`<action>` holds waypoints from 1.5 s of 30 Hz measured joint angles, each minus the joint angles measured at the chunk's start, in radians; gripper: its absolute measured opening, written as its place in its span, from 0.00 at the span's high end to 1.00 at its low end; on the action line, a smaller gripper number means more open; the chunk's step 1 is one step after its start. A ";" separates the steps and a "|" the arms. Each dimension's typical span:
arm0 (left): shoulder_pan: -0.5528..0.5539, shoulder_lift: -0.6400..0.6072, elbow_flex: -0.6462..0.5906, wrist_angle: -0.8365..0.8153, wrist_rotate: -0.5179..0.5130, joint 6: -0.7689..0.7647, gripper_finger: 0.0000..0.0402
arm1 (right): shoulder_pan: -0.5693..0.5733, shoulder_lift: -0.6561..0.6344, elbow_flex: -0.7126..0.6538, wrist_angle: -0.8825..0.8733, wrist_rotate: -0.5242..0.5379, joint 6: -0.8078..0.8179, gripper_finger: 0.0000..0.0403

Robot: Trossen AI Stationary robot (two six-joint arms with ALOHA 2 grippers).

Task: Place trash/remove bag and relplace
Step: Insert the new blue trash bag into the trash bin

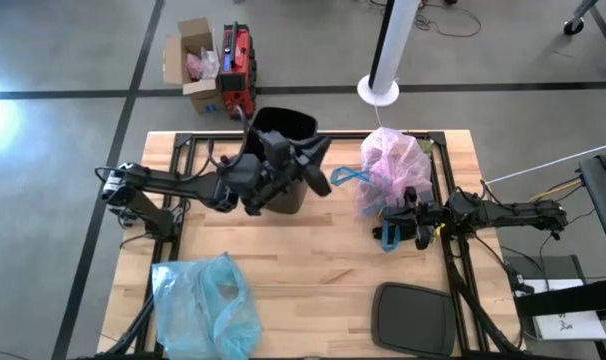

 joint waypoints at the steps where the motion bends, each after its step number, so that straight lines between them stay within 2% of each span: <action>1: -0.003 0.000 0.000 0.000 0.045 0.001 0.91 | 0.000 0.000 0.000 0.000 0.000 0.000 1.00; 3: -0.014 -0.006 0.000 -0.006 0.119 0.003 0.92 | 0.000 0.000 -0.001 0.008 -0.001 0.025 1.00; 5: -0.032 -0.015 0.000 -0.016 0.146 0.025 0.94 | 0.000 0.000 -0.001 0.061 -0.009 0.146 1.00; 8: -0.068 -0.029 0.000 -0.041 0.113 0.123 0.95 | 0.000 -0.001 -0.001 0.130 -0.008 0.470 1.00; 10: -0.094 -0.039 0.000 -0.073 0.047 0.164 0.94 | 0.000 -0.001 -0.001 0.144 -0.004 0.578 1.00; 13: -0.130 -0.063 0.000 -0.162 0.004 0.213 0.94 | 0.000 0.000 -0.001 0.144 0.020 0.575 1.00; 17: -0.193 -0.100 0.000 -0.275 -0.132 0.210 0.90 | 0.000 0.001 -0.001 0.150 0.143 0.565 1.00; 20: -0.251 -0.133 0.000 -0.423 -0.208 0.175 0.85 | 0.000 0.001 -0.001 0.184 0.127 0.520 1.00; 22: -0.288 -0.159 0.000 -0.561 -0.259 0.072 0.81 | 0.005 0.001 0.004 0.249 0.072 0.492 1.00; 24: -0.321 -0.184 0.001 -0.720 -0.301 -0.080 0.76 | 0.016 0.007 0.045 0.245 0.046 0.444 1.00; 26: -0.341 -0.201 0.001 -0.881 -0.298 -0.244 0.72 | 0.024 0.024 0.121 0.197 0.049 0.368 0.97; 28: -0.356 -0.210 0.001 -1.039 -0.254 -0.401 0.67 | 0.026 0.052 0.221 0.080 0.053 0.290 0.93; 32: -0.355 -0.201 0.001 -1.301 -0.056 -0.657 0.59 | 0.026 0.158 0.437 -0.228 0.078 0.144 0.80; 34: -0.355 -0.180 0.001 -1.400 0.061 -0.728 0.56 | 0.026 0.214 0.535 -0.352 0.082 0.086 0.73; 38: -0.354 -0.127 0.000 -1.571 0.252 -0.820 0.52 | 0.026 0.329 0.688 -0.486 0.078 0.004 0.61; 41: -0.355 -0.097 -0.007 -1.623 0.356 -0.882 0.50 | 0.026 0.406 0.775 -0.524 0.064 -0.035 0.54; 45: -0.354 -0.080 -0.044 -1.586 0.550 -0.927 0.50 | 0.033 0.486 0.848 -0.533 0.012 -0.076 0.50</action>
